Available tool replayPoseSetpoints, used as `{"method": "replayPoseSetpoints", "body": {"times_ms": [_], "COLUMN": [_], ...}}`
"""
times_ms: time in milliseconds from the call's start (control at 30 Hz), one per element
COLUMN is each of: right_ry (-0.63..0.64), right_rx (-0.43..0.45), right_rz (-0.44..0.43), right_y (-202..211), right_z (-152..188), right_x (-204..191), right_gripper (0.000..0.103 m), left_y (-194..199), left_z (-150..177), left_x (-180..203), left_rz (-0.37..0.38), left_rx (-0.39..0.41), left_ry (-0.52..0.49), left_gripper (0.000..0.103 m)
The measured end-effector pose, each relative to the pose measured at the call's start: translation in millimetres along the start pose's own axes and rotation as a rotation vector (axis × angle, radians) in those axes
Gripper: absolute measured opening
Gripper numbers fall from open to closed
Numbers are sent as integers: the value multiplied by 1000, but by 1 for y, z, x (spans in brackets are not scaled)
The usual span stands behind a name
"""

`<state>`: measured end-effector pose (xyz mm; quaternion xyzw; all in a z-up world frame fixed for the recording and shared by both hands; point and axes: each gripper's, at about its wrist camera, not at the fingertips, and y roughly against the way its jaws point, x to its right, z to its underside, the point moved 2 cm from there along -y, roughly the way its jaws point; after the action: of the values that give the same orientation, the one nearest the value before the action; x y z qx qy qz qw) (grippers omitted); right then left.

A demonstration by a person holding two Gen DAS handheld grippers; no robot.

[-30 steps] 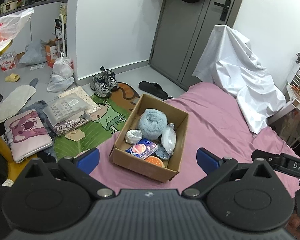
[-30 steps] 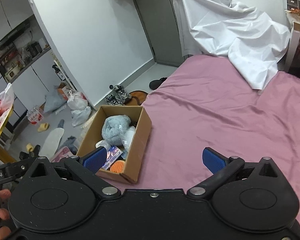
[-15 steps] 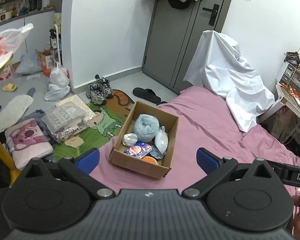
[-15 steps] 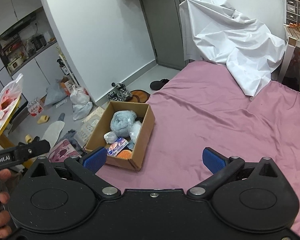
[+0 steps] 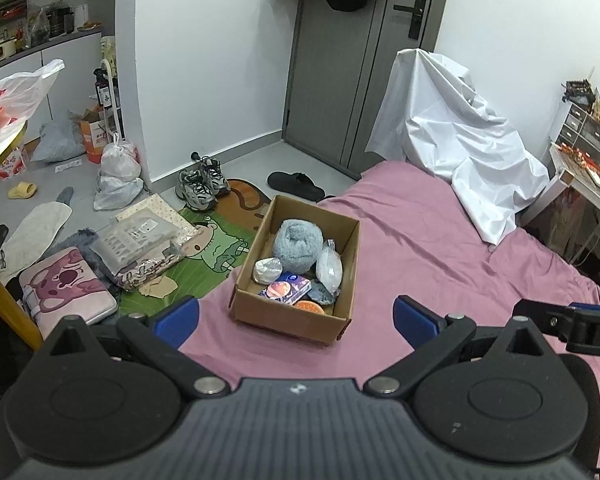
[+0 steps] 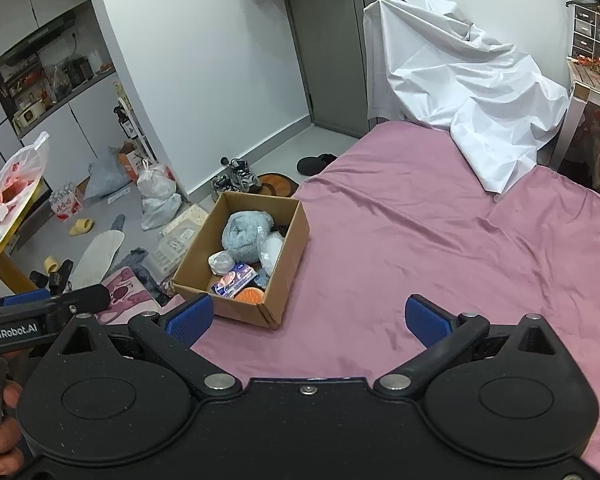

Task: Organize soft objects

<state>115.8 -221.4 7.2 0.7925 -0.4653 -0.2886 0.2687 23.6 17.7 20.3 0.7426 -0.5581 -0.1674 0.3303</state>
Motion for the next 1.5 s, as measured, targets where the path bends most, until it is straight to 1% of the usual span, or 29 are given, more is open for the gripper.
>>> {"method": "replayPoseSetpoints", "body": {"times_ms": [600,833,1500], "right_ry": [4,7,3], "right_rx": [-35,-36,-33], "right_rz": [15,29,25], "right_y": [-8,-10,-8], "right_z": [9,10,9], "right_x": [-2,-1,2], "right_gripper": [103,103,103], "left_y": [-10,-12,-15], "left_z": [9,10,15], "left_x": [0,1,4], "left_rz": [-4,-6,-7], "left_rx": [-39,-49,-58], "left_ry": [-15,-23,-28], "left_gripper": [102,102,102]}}
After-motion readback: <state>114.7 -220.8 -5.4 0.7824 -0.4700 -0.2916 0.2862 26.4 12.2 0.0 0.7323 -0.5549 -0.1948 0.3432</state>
